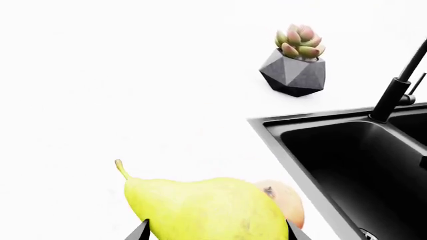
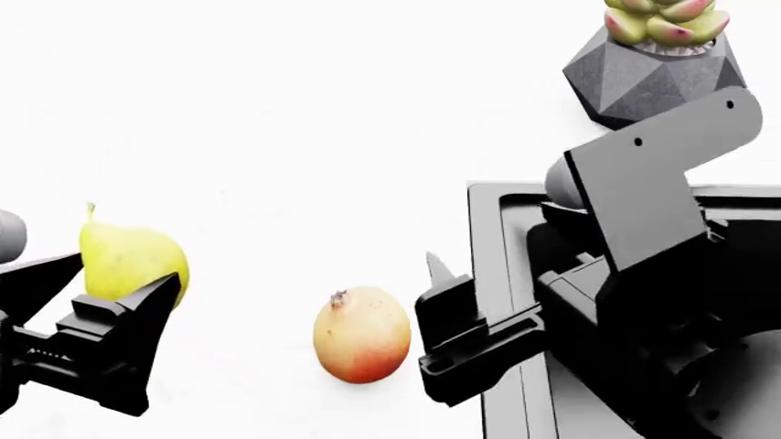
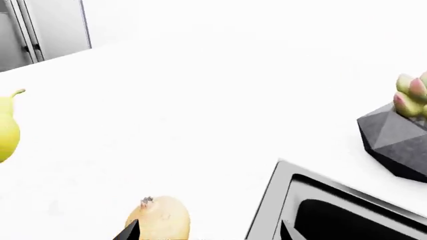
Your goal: There is a mixed pile of frozen fruits and vegetables on the counter. Locate all the frozen vegetables and place the items in a bowl on the counter. Take all the frozen fruits and defrost them in a running sink.
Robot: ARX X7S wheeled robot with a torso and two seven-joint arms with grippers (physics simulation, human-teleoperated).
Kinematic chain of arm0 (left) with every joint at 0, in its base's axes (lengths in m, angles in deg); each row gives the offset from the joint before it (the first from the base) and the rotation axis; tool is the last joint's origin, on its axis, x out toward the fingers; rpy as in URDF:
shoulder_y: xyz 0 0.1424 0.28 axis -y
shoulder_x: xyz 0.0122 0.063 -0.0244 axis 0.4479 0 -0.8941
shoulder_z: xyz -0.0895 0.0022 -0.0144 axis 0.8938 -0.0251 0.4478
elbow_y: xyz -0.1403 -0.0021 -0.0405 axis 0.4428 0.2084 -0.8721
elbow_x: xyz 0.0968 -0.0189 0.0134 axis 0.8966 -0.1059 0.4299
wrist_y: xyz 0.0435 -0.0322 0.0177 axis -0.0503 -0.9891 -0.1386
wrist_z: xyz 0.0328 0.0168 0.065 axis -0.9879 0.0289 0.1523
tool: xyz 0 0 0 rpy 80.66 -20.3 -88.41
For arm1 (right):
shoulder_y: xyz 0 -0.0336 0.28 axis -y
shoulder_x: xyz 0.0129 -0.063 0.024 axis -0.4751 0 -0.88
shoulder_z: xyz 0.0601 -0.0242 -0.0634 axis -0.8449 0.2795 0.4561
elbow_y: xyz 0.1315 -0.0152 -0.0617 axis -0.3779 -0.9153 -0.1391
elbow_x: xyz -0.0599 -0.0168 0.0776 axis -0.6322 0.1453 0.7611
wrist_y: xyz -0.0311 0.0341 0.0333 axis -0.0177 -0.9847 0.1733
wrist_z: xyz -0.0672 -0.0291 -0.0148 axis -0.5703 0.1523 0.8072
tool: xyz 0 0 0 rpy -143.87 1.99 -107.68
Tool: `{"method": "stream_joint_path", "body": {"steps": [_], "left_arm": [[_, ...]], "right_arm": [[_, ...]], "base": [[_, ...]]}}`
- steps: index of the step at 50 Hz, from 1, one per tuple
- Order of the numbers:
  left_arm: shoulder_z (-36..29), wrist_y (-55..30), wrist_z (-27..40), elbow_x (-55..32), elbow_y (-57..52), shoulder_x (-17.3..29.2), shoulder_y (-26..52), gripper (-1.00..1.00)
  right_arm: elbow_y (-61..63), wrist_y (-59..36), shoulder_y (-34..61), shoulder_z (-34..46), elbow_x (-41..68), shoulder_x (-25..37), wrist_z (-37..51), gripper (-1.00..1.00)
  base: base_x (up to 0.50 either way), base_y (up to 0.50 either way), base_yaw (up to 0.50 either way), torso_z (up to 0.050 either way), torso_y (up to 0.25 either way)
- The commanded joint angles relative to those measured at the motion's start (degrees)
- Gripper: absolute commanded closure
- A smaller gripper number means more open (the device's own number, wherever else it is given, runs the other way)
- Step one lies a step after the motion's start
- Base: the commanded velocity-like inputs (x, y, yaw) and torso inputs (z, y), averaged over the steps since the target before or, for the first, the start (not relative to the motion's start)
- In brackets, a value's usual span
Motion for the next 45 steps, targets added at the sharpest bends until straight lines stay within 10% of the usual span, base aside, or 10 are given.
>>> {"method": "stream_joint_path", "body": {"steps": [1, 45], "left_arm": [[0.7, 1.3, 0.0, -0.8, 0.6, 1.0, -0.2, 1.00], [1.1, 2.1, -3.2, 1.5, 0.4, 1.8, -3.1, 1.00]], "right_arm": [[-2.8, -2.9, 3.6, 5.7, -4.1, -5.1, -3.2, -1.00], [-17.6, 3.6, 4.3, 23.8, -29.8, -17.1, -24.3, -1.00]], "base": [[0.00, 0.00, 0.00, 0.000, 0.000], [0.00, 0.00, 0.00, 0.000, 0.000]]}}
